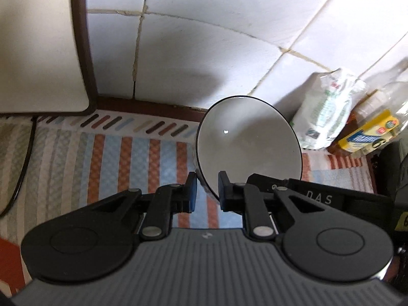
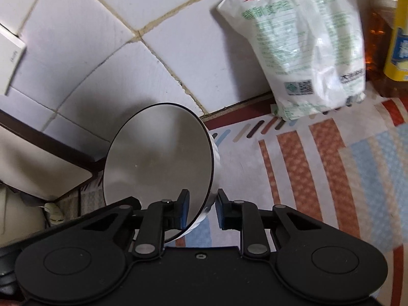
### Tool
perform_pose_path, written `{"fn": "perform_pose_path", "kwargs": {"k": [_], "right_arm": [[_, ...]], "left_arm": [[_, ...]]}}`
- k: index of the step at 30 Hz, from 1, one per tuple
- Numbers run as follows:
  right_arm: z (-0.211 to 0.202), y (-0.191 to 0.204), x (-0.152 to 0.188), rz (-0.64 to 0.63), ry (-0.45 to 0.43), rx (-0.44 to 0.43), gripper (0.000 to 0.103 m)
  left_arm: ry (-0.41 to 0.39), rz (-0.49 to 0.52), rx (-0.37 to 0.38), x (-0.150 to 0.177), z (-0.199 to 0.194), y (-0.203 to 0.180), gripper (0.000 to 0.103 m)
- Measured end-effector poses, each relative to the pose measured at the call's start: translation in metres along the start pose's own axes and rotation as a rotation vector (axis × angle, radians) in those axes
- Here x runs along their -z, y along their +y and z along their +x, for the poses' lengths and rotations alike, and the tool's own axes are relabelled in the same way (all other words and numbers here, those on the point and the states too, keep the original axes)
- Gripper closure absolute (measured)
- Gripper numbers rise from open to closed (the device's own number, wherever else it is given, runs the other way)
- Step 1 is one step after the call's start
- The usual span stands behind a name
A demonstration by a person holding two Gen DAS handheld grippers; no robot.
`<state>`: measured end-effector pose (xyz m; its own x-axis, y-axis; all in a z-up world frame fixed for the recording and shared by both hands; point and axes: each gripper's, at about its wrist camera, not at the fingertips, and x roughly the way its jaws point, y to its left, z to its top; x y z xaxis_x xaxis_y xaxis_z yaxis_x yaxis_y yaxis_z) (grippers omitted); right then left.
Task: Organize plates and bowls
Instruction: 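Lift the white bowl off the counter with the left gripper, then carry the bowl with the left gripper toward the bowl stack and lower it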
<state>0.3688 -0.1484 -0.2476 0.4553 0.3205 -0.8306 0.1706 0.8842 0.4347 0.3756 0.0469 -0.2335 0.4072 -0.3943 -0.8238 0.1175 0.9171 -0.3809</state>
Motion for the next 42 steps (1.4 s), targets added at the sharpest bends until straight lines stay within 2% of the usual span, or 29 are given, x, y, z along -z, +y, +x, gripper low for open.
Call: {"fn": "perform_pose_path", "kwargs": {"k": [5, 11, 14, 18, 28, 42], "right_arm": [[-0.034, -0.006, 0.013, 0.031, -0.048, -0.029, 0.078], [-0.079, -0.010, 0.024, -0.006, -0.085, -0.054, 0.081], [-0.105, -0.011, 0.030, -0.029, -0.100, -0.071, 0.082], [-0.138, -0.009, 0.036, -0.067, -0.119, -0.079, 0.083], [-0.199, -0.024, 0.047, -0.126, -0.120, -0.093, 0.083], [-0.278, -0.081, 0.084, -0.086, -0.098, -0.063, 0.083]], "left_arm": [[-0.025, 0.038, 0.007, 0.017, -0.027, -0.015, 0.087], [-0.033, 0.063, 0.003, 0.038, -0.061, -0.039, 0.087], [-0.055, 0.120, -0.015, 0.052, -0.078, -0.055, 0.088], [-0.074, 0.119, 0.003, 0.059, -0.101, -0.071, 0.088], [-0.110, 0.146, 0.011, 0.082, -0.146, -0.122, 0.088], [-0.061, 0.217, 0.046, 0.131, -0.175, -0.204, 0.088]]}}
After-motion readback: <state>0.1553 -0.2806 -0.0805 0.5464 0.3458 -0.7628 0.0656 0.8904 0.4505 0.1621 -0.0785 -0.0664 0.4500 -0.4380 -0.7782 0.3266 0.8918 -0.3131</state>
